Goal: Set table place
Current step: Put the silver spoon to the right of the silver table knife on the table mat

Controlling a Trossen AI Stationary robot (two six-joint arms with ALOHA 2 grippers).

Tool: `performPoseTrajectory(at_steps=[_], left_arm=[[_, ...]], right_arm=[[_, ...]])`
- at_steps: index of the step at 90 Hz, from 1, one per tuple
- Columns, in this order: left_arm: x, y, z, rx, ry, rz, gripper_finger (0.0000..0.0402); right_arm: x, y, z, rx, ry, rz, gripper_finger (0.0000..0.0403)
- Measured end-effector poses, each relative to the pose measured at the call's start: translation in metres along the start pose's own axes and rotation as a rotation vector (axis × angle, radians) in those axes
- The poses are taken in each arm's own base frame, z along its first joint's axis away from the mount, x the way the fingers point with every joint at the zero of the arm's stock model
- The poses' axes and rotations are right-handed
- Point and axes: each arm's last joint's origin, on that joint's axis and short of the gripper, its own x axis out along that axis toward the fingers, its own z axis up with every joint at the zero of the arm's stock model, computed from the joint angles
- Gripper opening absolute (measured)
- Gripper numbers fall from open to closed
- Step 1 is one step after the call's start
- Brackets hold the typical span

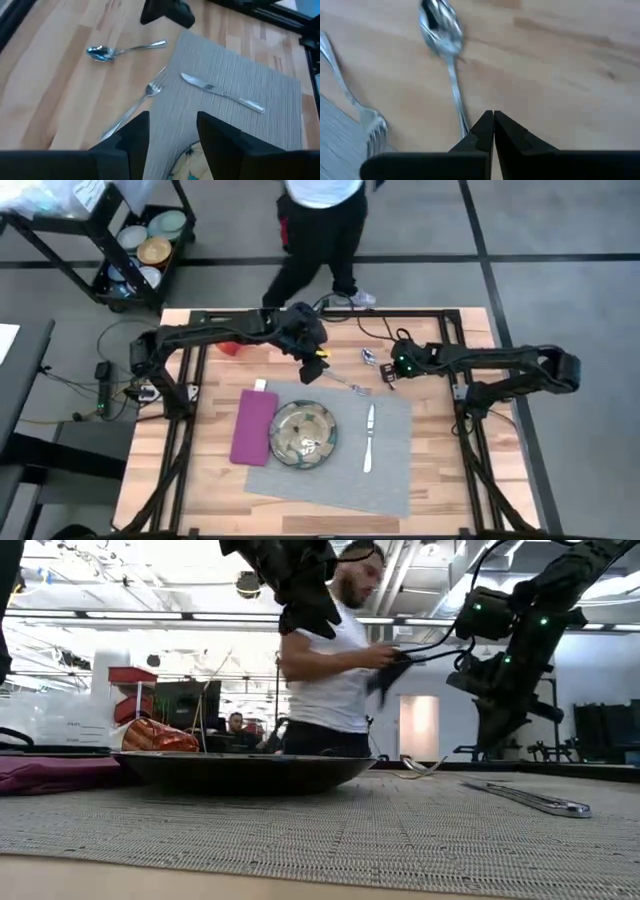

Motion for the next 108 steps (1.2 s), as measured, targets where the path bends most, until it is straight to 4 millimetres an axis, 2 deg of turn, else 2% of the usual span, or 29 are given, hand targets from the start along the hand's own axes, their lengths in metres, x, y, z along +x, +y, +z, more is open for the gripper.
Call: performPoseTrajectory(at_steps=[14,22,37,57,66,74,80,85,89,98,108], left_arm=[[0.011,-0.003,-0.014,-0.015,0.047,-0.008,0.0149],[0.017,-0.004,-0.022,-0.021,0.088,-0.008,0.0149],[0.021,-0.008,-0.027,-0.028,0.105,-0.016,0.0149],[0.022,-0.011,-0.030,-0.023,0.117,-0.021,0.0149],[0.022,-0.011,-0.030,-0.023,0.116,-0.022,0.0149],[0.022,-0.011,-0.030,-0.023,0.119,-0.021,0.0149],[0.022,-0.011,-0.030,-0.023,0.117,-0.021,0.0149],[0.022,-0.011,-0.030,-0.022,0.118,-0.022,0.0149],[0.022,-0.011,-0.030,-0.022,0.119,-0.021,0.0149],[0.022,-0.011,-0.030,-0.022,0.117,-0.022,0.0149],[0.022,-0.011,-0.030,-0.020,0.116,-0.022,0.0149]], right_arm=[[0.008,0.008,0.008,-0.107,0.049,0.175,0.0004],[0.012,0.014,0.016,-0.185,0.053,0.241,0.0021],[0.021,0.021,0.028,-0.277,0.120,0.195,0.0092],[0.048,0.023,0.030,-0.328,0.287,0.106,0.0201],[0.058,0.026,0.031,-0.327,0.318,0.094,0.0229],[0.066,0.025,0.031,-0.319,0.343,0.073,0.0236],[0.069,0.027,0.033,-0.308,0.340,0.064,0.0227],[0.070,0.027,0.034,-0.305,0.326,0.038,0.0196],[0.070,0.026,0.035,-0.306,0.318,0.022,0.0155],[0.069,0.025,0.040,-0.342,0.308,0.022,0.0035],[0.062,0.023,0.047,-0.333,0.305,0.022,0.0007]])
